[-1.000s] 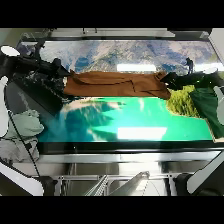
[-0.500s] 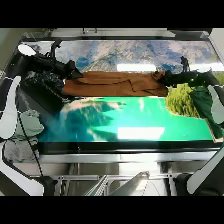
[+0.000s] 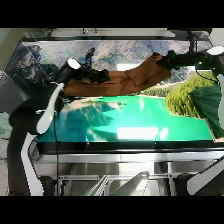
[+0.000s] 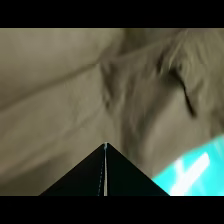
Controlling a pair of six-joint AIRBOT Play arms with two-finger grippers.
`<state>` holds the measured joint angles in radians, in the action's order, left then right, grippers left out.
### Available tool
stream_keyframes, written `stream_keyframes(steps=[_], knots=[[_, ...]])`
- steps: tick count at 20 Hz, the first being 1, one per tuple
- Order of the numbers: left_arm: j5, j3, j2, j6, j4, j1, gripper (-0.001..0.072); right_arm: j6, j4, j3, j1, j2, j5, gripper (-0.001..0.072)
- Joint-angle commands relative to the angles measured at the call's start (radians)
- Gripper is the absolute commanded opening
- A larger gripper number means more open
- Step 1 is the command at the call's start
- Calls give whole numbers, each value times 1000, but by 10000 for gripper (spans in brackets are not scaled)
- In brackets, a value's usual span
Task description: Fold the shirts.
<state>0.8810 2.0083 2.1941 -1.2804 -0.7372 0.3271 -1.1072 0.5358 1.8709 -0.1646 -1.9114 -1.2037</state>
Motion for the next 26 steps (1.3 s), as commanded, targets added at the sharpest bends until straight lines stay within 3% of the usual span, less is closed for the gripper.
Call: stream_keyframes(steps=[1, 4, 9, 13, 19, 20, 21, 22, 25, 26], knots=[[-263, 60, 92, -16, -1, 103, 1, -8, -3, 7, 76, 66, -8, 14], [-249, 21, 91, -30, -2, 119, 1, -36, -3, 7, 137, 77, 3, 15], [218, 87, -126, -29, -4, -80, 1, -48, -60, 7, 262, 77, 83, 15], [504, 58, -442, -30, -2, -354, 1, 16, -148, 7, 493, 59, 412, 15], [514, -236, -775, -29, -3, -626, 2, 296, -412, 48, 878, -153, 990, 30], [512, -278, -797, -29, -3, -647, 2, 322, -443, 90, 909, -212, 1014, 211], [510, -319, -812, -29, -2, -661, 2, 322, -461, 137, 926, -262, 1011, 451], [507, -359, -822, -29, -2, -669, 2, 322, -506, 172, 935, -299, 1003, 535], [497, -469, -835, -1, 0, -668, 2, 323, -537, 177, 922, -283, 981, 523], [490, -494, -834, 1, 5, -664, 3, 323, -537, 177, 903, -260, 967, 486]])
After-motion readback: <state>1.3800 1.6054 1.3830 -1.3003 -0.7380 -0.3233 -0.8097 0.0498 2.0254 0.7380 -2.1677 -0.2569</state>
